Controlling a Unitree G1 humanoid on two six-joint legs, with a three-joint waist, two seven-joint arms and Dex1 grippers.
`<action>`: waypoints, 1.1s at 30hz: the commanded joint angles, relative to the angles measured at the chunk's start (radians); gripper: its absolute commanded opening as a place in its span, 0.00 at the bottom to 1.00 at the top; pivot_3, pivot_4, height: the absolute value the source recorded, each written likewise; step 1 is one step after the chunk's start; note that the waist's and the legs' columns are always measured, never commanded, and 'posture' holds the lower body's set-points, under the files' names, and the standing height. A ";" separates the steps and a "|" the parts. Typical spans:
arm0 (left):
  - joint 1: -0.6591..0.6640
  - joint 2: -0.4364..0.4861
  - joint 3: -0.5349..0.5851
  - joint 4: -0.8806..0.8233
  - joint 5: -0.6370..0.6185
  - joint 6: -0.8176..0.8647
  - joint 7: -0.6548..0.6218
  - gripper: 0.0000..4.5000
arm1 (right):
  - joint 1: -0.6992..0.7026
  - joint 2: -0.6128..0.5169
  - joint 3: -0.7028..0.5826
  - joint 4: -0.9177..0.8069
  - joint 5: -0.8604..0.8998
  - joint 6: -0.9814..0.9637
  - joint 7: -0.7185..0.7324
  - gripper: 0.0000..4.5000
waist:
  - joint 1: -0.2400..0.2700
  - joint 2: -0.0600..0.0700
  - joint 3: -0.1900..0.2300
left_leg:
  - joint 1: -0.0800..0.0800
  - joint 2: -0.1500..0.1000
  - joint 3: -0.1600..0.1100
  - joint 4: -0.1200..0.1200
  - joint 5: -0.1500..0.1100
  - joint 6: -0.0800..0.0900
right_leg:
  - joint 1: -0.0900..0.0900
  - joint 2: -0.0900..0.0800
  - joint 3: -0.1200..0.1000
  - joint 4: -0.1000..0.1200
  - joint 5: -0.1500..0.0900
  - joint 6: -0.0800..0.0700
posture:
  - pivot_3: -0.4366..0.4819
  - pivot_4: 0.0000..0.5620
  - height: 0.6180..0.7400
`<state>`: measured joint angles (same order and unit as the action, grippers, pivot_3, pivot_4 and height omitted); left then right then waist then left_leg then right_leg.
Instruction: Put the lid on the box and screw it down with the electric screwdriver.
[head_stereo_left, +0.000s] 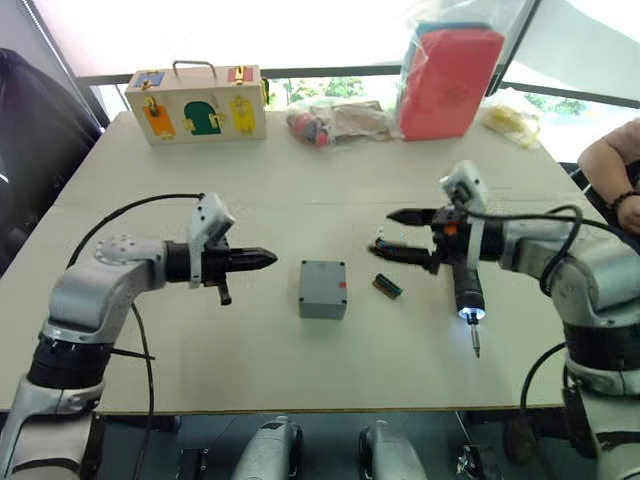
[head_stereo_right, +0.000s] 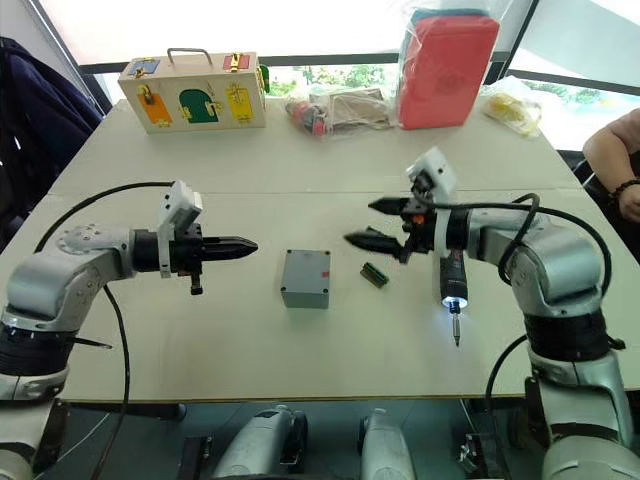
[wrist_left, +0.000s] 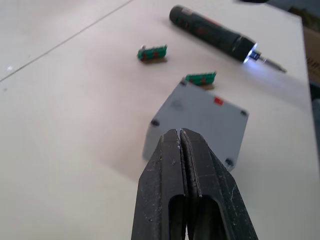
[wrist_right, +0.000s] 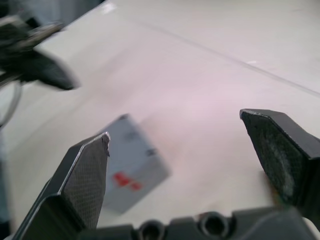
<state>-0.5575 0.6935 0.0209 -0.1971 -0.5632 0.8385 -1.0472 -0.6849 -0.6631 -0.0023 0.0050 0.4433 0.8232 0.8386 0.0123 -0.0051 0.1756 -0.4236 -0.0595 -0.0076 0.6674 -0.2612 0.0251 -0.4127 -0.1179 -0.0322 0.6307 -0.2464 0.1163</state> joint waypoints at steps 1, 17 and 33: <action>-0.034 -0.013 -0.003 -0.033 -0.019 0.012 0.033 0.00 | -0.032 0.032 0.066 0.168 -0.107 -0.189 0.019 0.99 | -0.004 0.000 0.000 | 0.001 0.000 0.000 0.000 0.000 0.000 | 0.000 0.000 0.000 0.000 0.000 0.000 | 0.48 0.27 1.00; 0.027 0.005 -0.019 -0.119 -0.048 0.055 0.093 0.00 | -0.138 0.154 0.128 0.538 -0.267 -0.468 0.059 0.57 | -0.024 0.001 0.000 | 0.000 0.001 0.001 -0.001 0.001 -0.002 | -0.001 0.001 0.001 0.000 0.000 0.000 | 0.48 0.27 1.00; 0.046 0.029 -0.041 -0.128 -0.039 0.039 0.097 0.00 | -0.177 0.210 0.083 0.664 -0.277 -0.512 0.037 0.47 | -0.027 0.001 0.000 | 0.000 0.001 0.001 -0.001 0.002 -0.003 | -0.001 0.001 0.002 0.000 0.000 0.000 | 0.48 0.27 1.00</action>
<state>-0.5099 0.7081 -0.0247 -0.2916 -0.5992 0.8890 -0.9514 -0.8343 -0.4555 0.1082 0.6804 0.1680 0.3324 0.8778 -0.0145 -0.0044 0.1760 -0.4233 -0.0588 -0.0066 0.6662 -0.2594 0.0220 -0.4141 -0.1166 -0.0303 0.6309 -0.2465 0.1165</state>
